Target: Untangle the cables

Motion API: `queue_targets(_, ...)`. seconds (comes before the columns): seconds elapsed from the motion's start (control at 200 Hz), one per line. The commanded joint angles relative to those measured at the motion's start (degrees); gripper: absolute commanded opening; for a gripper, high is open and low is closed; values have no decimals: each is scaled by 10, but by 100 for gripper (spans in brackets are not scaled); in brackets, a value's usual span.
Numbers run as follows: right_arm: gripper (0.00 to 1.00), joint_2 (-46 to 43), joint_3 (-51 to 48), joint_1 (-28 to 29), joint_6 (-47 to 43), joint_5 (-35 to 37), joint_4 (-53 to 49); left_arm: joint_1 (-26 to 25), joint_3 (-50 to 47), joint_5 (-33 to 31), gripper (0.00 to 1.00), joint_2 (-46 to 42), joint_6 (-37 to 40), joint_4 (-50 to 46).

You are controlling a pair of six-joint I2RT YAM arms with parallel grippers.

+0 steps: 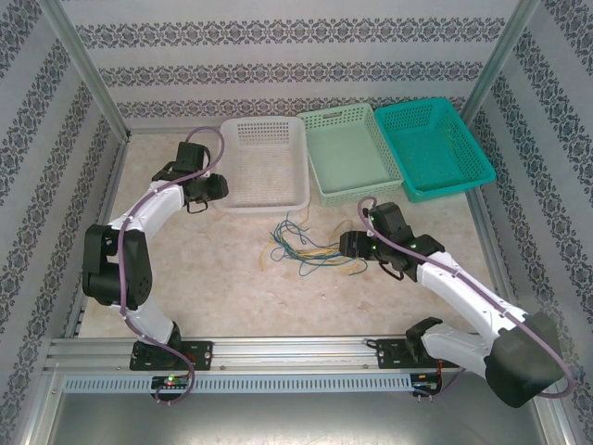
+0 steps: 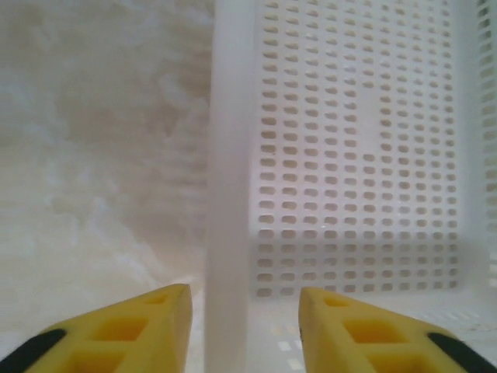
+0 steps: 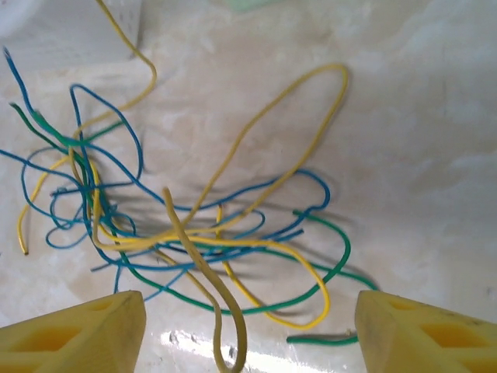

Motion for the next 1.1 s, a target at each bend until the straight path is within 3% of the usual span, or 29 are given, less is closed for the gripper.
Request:
queue_targets(0.0, 66, 6, -19, 10, 35, -1, 10, 3, 14, -39, 32, -4, 10, -39)
queue_targets(0.235, 55, 32, -27, 21, 30, 42, 12, 23, -3, -18, 30, -26, 7, -28)
queue_targets(0.435, 12, 50, -26, 21, 50, 47, 50, 40, 7, -39, 20, -22, 14, -45)
queue_targets(0.525, 0, 45, -18, 24, 47, 52, 48, 61, 0, -44, 20, -30, 15, -48)
queue_targets(0.939, 0, -1, 130, 54, -30, 46, -32, 134, -28, -84, 22, -77, 16, -57)
queue_targets(1.004, 0, -3, 155, 58, -46, 39, -50, 134, -28, -93, 25, -81, 15, -60)
queue_targets(1.094, 0, 3, 190, 69, -74, 41, -85, 134, -30, -89, 38, -98, 12, -60)
